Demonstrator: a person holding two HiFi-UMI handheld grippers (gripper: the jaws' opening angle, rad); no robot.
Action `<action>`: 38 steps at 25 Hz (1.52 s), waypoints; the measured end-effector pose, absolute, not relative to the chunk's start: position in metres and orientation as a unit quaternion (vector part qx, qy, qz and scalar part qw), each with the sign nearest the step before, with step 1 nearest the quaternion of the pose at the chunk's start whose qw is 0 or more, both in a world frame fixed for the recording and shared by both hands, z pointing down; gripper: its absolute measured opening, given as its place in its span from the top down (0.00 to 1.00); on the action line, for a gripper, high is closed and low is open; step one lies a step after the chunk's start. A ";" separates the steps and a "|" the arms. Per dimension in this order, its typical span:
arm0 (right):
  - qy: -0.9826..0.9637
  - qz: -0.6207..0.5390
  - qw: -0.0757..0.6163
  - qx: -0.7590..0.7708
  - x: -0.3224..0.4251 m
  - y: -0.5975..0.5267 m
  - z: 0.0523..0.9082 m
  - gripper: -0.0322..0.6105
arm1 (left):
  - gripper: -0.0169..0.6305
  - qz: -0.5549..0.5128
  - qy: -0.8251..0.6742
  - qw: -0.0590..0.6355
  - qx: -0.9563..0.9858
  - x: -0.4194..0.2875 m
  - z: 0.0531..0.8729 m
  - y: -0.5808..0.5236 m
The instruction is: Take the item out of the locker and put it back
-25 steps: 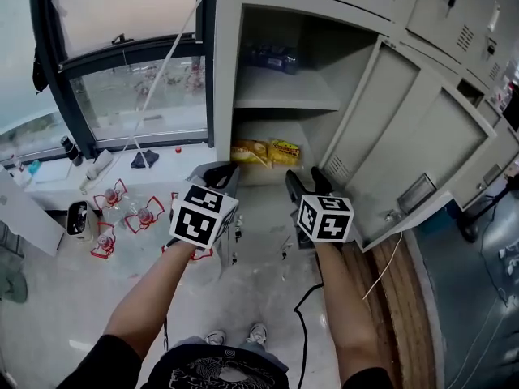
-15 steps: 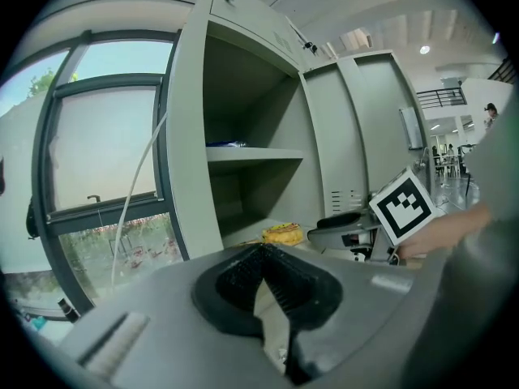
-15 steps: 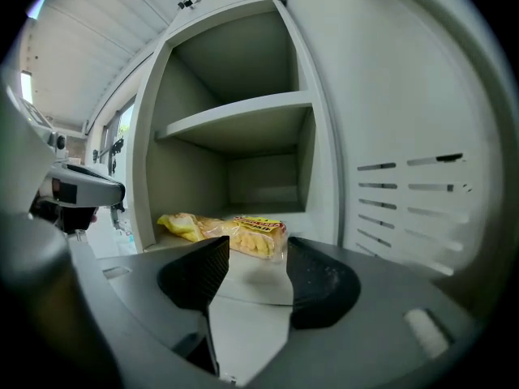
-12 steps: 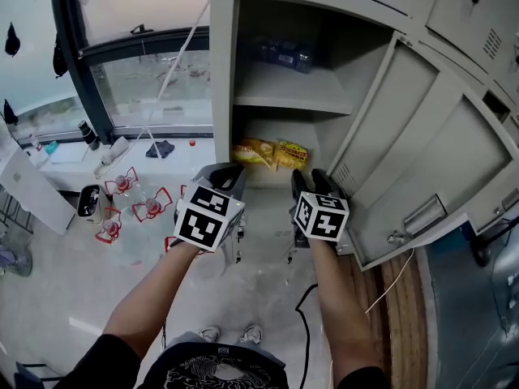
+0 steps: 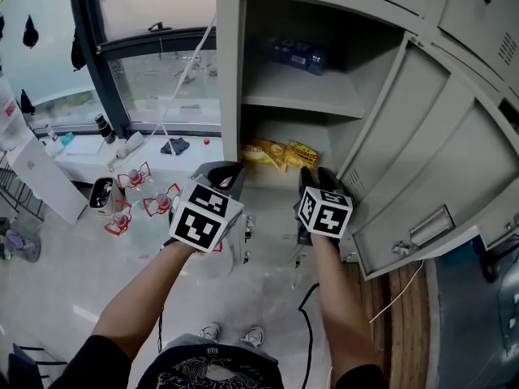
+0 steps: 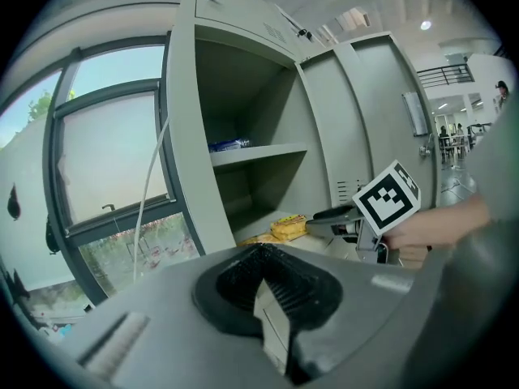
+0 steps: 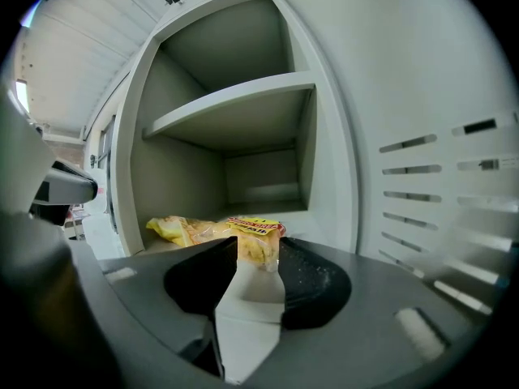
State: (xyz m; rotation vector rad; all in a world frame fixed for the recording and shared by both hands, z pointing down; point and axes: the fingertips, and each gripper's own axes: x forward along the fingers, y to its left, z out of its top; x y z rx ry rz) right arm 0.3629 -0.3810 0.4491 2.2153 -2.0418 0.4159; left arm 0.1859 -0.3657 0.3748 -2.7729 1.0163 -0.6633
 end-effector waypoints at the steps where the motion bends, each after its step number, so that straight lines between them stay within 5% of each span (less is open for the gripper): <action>1: -0.670 0.137 0.053 0.727 0.363 -0.382 0.450 0.70 | 0.96 -0.221 0.337 0.058 -0.913 0.185 0.375 -0.365; 23: -0.655 0.148 0.076 0.737 0.369 -0.392 0.461 0.90 | 0.96 -0.236 0.361 0.064 -0.900 0.160 0.362 -0.369; 38: -0.660 0.104 0.050 0.743 0.363 -0.386 0.419 0.92 | 0.96 -0.216 0.359 0.058 -0.906 0.154 0.354 -0.367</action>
